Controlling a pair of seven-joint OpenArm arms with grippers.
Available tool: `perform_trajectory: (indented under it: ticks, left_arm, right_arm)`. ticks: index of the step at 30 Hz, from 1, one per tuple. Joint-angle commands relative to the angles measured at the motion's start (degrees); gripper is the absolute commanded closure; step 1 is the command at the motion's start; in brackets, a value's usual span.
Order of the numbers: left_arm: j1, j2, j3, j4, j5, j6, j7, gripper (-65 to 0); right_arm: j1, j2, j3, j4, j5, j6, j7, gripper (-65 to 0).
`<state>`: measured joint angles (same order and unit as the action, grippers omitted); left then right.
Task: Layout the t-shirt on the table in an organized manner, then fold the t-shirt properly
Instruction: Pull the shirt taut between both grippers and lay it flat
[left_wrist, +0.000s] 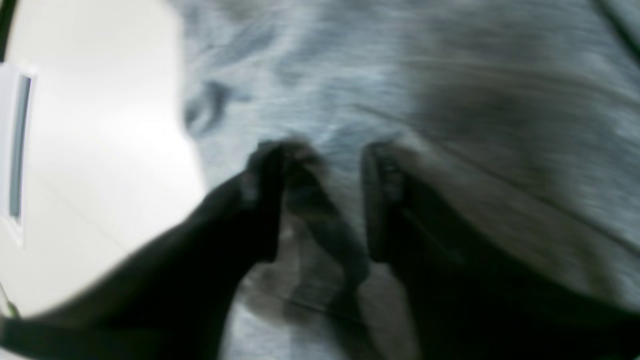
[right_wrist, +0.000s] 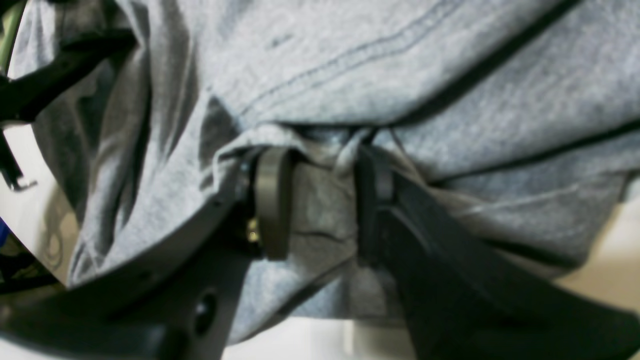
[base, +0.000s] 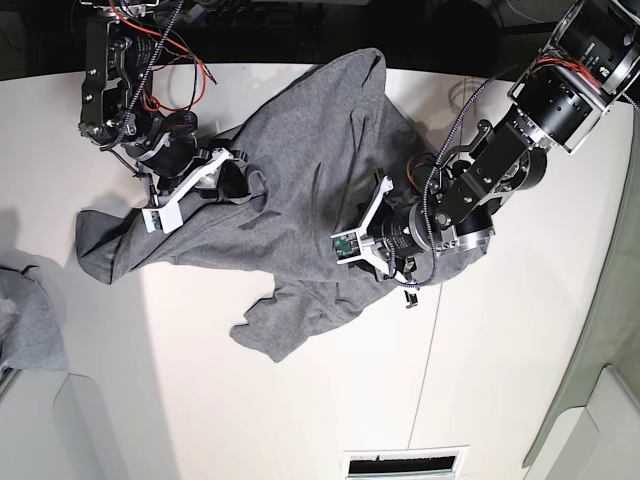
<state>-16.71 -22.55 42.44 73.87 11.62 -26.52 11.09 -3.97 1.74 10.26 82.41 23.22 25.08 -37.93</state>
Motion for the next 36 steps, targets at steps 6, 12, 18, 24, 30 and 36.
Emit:
perform_trajectory:
  ticks: [6, 12, 18, 24, 30, 36]
  left_arm:
    - [-1.4, -0.2, -0.4, 0.7, 0.0, -1.4, -1.0, -11.2]
    - [-1.4, -0.2, -0.4, 0.8, 0.0, 0.3, -0.5, 0.0]
    - [-1.4, -0.3, -0.4, 3.2, -3.1, 4.7, 0.9, 0.0]
    - [-1.4, -4.5, -0.6, 10.8, -6.7, 8.7, 2.4, 0.0]
    - [-1.4, -10.4, -4.4, 15.2, -6.8, 9.4, 4.6, 0.0]
    - [1.3, -16.5, -12.1, 18.9, -13.5, 9.3, 5.2, 0.0]
  right_arm:
    - [0.6, 0.1, 0.1, 0.7, 0.8, 0.6, 0.7, -20.1]
    - [0.6, 0.2, 0.1, 0.7, 0.7, 0.6, 0.9, -20.1]
    - [0.6, 0.2, 0.1, 0.7, 0.8, 0.7, 0.9, -12.9]
    - [0.8, 0.5, 0.1, 1.5, 0.8, 2.1, 1.3, 0.0]
    - [0.8, 4.4, 2.1, 8.4, 0.8, 2.6, 1.3, 0.0]
    - [0.7, 10.5, 8.0, 13.7, 1.7, 2.6, -1.6, 0.0]
